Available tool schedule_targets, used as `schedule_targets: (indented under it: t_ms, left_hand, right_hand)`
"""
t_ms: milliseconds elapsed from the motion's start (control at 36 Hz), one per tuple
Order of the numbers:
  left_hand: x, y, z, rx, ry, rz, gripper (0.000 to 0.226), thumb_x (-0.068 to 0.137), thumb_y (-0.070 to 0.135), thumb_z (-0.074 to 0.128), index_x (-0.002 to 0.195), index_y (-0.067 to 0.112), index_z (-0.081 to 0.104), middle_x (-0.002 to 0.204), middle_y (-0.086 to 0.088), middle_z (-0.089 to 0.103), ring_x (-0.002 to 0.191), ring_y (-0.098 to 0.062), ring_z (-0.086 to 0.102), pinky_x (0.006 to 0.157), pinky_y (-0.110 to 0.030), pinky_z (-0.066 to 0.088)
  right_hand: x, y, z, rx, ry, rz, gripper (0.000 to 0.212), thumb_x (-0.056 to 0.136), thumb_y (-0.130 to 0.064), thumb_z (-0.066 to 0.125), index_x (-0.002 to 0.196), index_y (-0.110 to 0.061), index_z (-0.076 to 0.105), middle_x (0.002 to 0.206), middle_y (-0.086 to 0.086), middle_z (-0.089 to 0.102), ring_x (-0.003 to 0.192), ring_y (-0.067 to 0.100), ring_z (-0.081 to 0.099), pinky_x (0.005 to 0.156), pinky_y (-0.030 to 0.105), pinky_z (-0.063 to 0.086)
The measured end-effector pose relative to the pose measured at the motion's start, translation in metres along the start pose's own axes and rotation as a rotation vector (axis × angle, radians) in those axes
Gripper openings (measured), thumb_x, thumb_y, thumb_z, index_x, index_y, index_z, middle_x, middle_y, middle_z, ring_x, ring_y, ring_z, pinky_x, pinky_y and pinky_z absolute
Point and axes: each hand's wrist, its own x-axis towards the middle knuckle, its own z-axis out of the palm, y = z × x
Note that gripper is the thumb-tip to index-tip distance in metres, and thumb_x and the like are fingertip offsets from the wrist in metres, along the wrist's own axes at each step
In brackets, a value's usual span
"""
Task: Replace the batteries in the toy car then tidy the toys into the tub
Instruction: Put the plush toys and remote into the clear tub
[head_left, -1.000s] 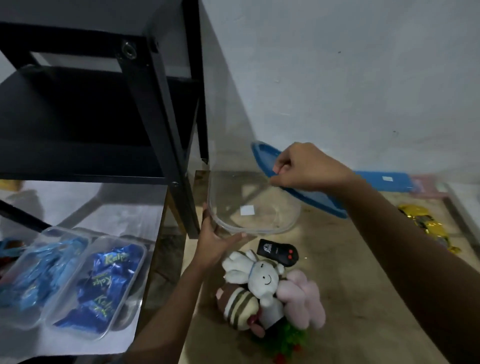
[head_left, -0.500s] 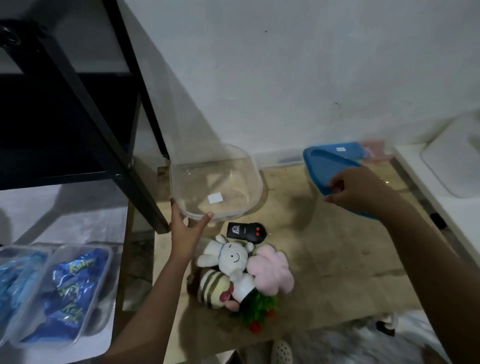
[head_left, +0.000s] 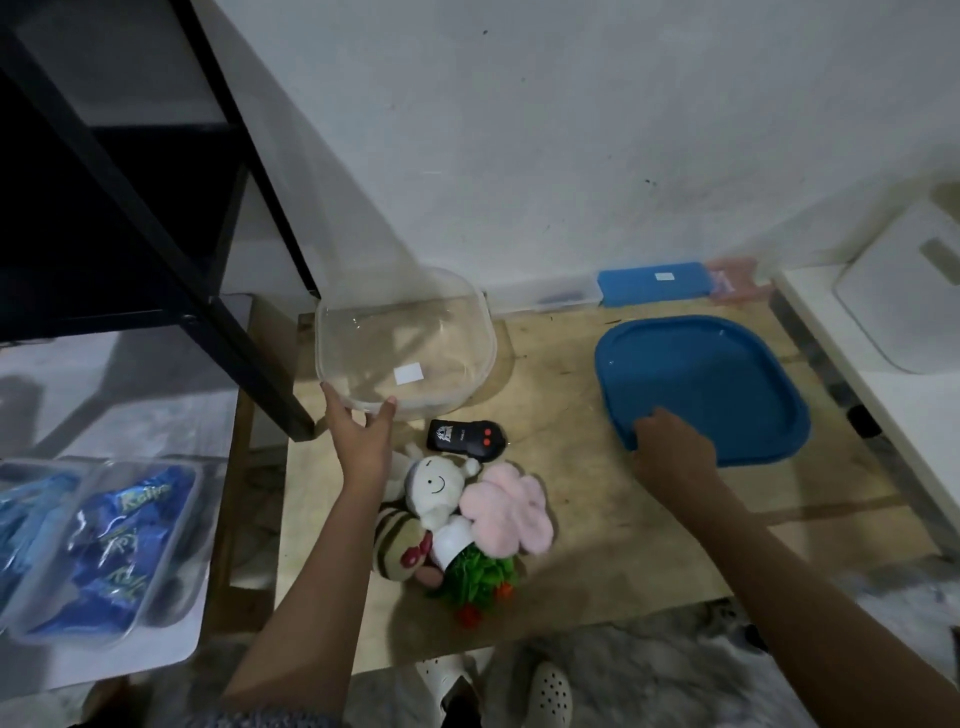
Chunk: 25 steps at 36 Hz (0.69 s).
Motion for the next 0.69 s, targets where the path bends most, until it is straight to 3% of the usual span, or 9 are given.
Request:
schedule_targets:
  t_ms: [83, 167, 361, 472, 528, 583, 639, 694]
  left_hand:
    - [-0.003, 0.003, 0.002, 0.021, 0.02, 0.0, 0.086, 0.088, 0.007, 0.063, 0.151, 0.019, 0.006, 0.155, -0.005, 0.021, 0.138, -0.016, 0.03, 0.108, -0.027, 0.032]
    - [-0.006, 0.006, 0.002, 0.036, 0.027, -0.008, 0.085, 0.087, 0.008, 0.064, 0.151, 0.019, 0.008, 0.155, -0.006, 0.021, 0.137, -0.017, 0.032, 0.11, -0.03, 0.032]
    - [-0.001, 0.008, -0.003, 0.103, 0.04, -0.026, 0.086, 0.085, 0.015, 0.069, 0.15, 0.017, 0.013, 0.154, -0.01, 0.024, 0.138, -0.022, 0.032, 0.112, -0.037, 0.032]
    - [-0.006, 0.013, -0.011, 0.166, 0.049, -0.006, 0.084, 0.087, 0.017, 0.066, 0.151, 0.014, 0.011, 0.15, -0.01, 0.03, 0.134, -0.021, 0.036, 0.107, -0.033, 0.036]
    - [-0.011, 0.016, -0.019, 0.199, 0.05, 0.007, 0.081, 0.088, 0.017, 0.064, 0.15, 0.013, 0.012, 0.147, -0.01, 0.036, 0.131, -0.021, 0.04, 0.103, -0.032, 0.037]
    - [-0.016, 0.017, -0.03, 0.249, -0.008, 0.035, 0.075, 0.088, 0.014, 0.063, 0.149, 0.012, 0.018, 0.144, -0.01, 0.04, 0.131, -0.022, 0.041, 0.099, -0.029, 0.037]
    - [-0.023, 0.015, -0.045, 0.352, -0.131, 0.094, 0.067, 0.088, 0.009, 0.062, 0.145, 0.011, 0.027, 0.145, -0.008, 0.039, 0.132, -0.021, 0.038, 0.1, -0.03, 0.036]
    - [-0.03, 0.013, -0.063, 0.491, -0.292, 0.141, 0.064, 0.087, 0.005, 0.062, 0.144, 0.013, 0.032, 0.149, -0.003, 0.033, 0.133, -0.015, 0.034, 0.106, -0.036, 0.034]
  right_hand:
    - [-0.002, -0.009, 0.013, -0.015, -0.016, -0.073, 0.013, 0.087, -0.01, 0.052, 0.099, -0.008, 0.056, 0.1, 0.004, 0.05, 0.091, 0.021, 0.052, 0.066, 0.029, 0.036]
    - [-0.001, -0.014, 0.027, -0.002, -0.02, -0.163, 0.014, 0.087, -0.01, 0.052, 0.101, -0.008, 0.055, 0.103, 0.003, 0.051, 0.096, 0.021, 0.053, 0.065, 0.029, 0.036]
    - [0.006, -0.017, 0.046, 0.126, -0.038, -0.221, 0.005, 0.088, -0.011, 0.054, 0.089, -0.013, 0.05, 0.088, -0.003, 0.042, 0.093, 0.019, 0.054, 0.065, 0.027, 0.034]
    - [0.005, -0.016, 0.046, 0.092, 0.163, -0.268, 0.013, 0.078, -0.016, 0.063, 0.089, -0.013, 0.056, 0.085, 0.001, 0.058, 0.084, 0.023, 0.056, 0.068, 0.03, 0.032]
    - [0.004, -0.019, 0.045, 0.179, 0.29, -0.338, 0.017, 0.069, -0.016, 0.068, 0.083, -0.012, 0.059, 0.076, 0.002, 0.06, 0.072, 0.025, 0.058, 0.064, 0.03, 0.032]
    - [0.001, -0.025, 0.04, 0.322, 0.326, -0.494, 0.018, 0.069, -0.022, 0.059, 0.083, -0.012, 0.06, 0.077, 0.001, 0.06, 0.071, 0.025, 0.06, 0.063, 0.031, 0.038]
    - [0.0, -0.037, 0.033, 0.41, 0.156, -0.644, 0.03, 0.072, -0.028, 0.052, 0.099, -0.016, 0.059, 0.095, 0.0, 0.059, 0.089, 0.023, 0.059, 0.072, 0.035, 0.045]
    - [-0.002, -0.051, 0.028, 0.381, -0.126, -0.753, 0.051, 0.073, -0.026, 0.06, 0.122, -0.024, 0.048, 0.119, -0.005, 0.047, 0.109, 0.017, 0.047, 0.086, 0.037, 0.043]
